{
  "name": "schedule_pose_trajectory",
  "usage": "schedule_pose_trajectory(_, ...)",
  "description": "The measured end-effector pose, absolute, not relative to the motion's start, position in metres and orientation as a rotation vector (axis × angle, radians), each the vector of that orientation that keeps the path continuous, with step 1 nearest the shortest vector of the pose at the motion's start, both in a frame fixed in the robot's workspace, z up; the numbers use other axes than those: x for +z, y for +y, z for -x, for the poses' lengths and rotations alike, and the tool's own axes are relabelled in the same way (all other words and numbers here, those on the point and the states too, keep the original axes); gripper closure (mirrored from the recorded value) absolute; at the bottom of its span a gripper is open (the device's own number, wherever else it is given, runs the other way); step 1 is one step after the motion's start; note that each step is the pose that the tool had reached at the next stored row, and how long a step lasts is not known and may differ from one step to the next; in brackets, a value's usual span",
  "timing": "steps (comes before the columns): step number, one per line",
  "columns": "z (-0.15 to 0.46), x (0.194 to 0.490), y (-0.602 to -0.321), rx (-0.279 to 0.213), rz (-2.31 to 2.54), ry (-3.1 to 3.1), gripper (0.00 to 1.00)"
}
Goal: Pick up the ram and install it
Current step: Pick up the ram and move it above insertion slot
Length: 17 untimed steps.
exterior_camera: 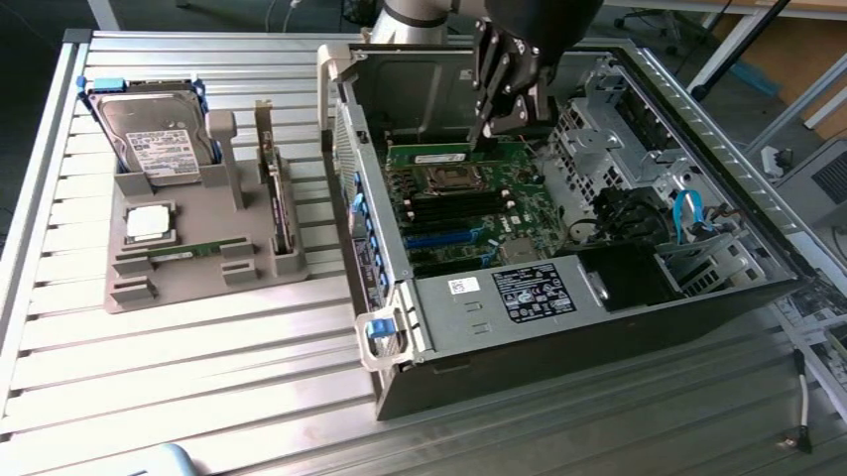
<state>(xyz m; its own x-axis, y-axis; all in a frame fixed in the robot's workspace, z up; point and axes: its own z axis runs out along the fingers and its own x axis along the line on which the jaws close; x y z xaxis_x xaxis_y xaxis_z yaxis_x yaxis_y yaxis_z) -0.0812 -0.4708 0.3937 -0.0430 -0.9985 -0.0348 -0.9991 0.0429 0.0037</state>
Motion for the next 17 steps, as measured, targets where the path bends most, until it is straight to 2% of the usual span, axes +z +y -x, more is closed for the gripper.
schedule_pose_trajectory(17,0.05,0.394,-0.473,0.042,2.157,2.252,0.88)
